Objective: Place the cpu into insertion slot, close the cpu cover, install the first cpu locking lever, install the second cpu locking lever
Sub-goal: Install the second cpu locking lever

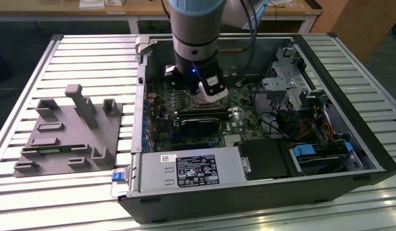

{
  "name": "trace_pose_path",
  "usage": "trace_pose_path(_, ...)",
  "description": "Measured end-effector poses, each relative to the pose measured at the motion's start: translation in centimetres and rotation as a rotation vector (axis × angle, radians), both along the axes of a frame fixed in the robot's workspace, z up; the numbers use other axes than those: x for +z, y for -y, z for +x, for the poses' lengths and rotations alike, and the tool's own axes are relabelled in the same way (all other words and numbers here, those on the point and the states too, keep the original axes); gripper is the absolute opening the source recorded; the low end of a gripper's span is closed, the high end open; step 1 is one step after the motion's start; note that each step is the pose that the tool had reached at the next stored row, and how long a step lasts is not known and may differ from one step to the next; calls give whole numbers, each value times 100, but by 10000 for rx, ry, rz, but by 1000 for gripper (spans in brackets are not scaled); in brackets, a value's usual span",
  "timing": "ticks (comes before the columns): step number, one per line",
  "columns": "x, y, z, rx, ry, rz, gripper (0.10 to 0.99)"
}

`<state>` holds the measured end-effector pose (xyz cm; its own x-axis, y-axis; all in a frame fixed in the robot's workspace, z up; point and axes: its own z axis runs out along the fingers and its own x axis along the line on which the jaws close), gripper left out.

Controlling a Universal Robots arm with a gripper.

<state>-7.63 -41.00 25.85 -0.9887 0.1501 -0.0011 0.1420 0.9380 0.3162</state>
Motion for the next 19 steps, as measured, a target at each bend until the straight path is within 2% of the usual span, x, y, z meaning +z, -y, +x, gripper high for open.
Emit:
trace_pose_path(3, 2, 0, 25, -35, 1, -223, 106)
trace_pose_path(10, -42, 3, 122, -109, -1, -272, 106)
trace_pose_path(17, -87, 5, 147, -258, -2, -341, 106)
trace_pose_path(19, -98, 4, 152, -308, -3, -396, 106)
